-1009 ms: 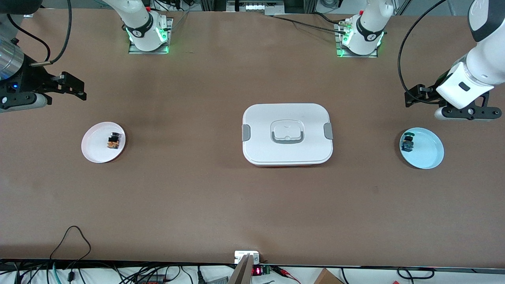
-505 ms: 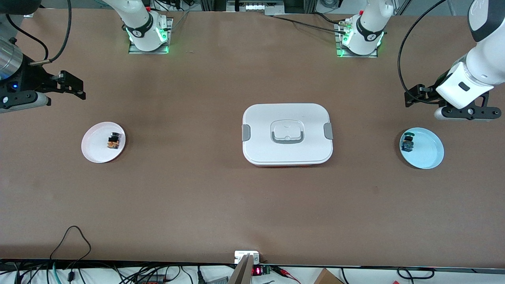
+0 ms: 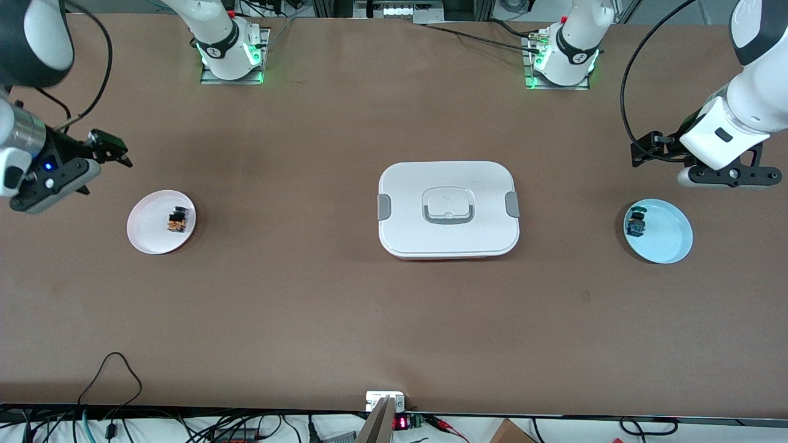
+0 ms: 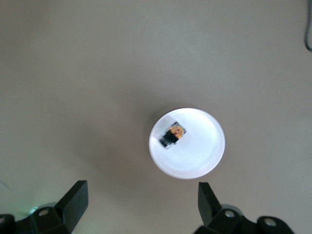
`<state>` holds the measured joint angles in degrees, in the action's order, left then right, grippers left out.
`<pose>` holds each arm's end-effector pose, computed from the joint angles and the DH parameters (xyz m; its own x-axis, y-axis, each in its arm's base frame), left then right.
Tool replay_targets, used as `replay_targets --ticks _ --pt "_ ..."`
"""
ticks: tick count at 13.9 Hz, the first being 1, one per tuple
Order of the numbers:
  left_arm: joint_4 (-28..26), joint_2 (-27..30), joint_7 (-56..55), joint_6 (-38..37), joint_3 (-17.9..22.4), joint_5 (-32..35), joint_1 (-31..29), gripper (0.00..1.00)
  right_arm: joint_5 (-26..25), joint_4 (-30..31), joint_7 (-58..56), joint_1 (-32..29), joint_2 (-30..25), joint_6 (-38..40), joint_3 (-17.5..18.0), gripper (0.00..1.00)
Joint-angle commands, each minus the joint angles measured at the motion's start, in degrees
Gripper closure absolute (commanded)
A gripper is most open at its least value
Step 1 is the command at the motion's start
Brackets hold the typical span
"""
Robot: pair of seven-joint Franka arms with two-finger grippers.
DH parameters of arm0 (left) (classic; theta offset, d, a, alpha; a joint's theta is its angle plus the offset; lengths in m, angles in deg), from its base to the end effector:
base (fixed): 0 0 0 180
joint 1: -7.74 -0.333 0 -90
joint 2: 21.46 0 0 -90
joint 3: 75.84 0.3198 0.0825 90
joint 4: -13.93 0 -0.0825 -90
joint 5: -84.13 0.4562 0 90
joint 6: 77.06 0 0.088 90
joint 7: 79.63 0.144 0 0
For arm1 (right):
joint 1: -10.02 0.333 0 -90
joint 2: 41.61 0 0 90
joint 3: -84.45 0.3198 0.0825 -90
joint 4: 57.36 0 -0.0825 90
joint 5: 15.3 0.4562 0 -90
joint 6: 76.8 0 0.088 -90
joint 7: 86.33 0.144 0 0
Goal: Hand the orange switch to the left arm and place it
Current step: 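Lower the right gripper over the orange switch on the white plate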
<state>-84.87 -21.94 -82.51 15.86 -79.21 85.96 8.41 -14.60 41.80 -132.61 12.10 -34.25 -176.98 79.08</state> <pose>0.6190 -0.0392 0.5072 0.9938 -0.0215 -0.1091 -0.0257 -0.9990 -0.0366 0.6542 -0.0343 0.4365 0.7291 0.6801 -0.0761 0.6755 -0.7331 -0.0792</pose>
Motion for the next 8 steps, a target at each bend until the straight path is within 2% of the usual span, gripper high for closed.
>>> replay_targets --ticks 1,5,6,8 --pt "0.5 0.6 -0.4 -1.3 0.0 -0.7 0.0 0.00 0.7 7.5 -13.1 -1.4 1.5 -9.6 0.6 0.00" --pt "0.4 0.6 -0.3 -2.1 1.0 -0.5 -0.6 0.00 0.6 26.8 -24.0 -1.8 2.2 -35.2 0.6 0.00" --pt "0.5 0.5 -0.3 -1.9 1.2 -0.5 -0.8 0.00 0.6 29.5 -26.4 -1.8 3.4 -39.8 0.6 0.00" --pt "0.5 0.4 -0.4 -1.7 0.7 -0.5 -0.8 0.00 0.6 30.7 -31.6 -1.9 5.9 -43.9 0.6 0.00"
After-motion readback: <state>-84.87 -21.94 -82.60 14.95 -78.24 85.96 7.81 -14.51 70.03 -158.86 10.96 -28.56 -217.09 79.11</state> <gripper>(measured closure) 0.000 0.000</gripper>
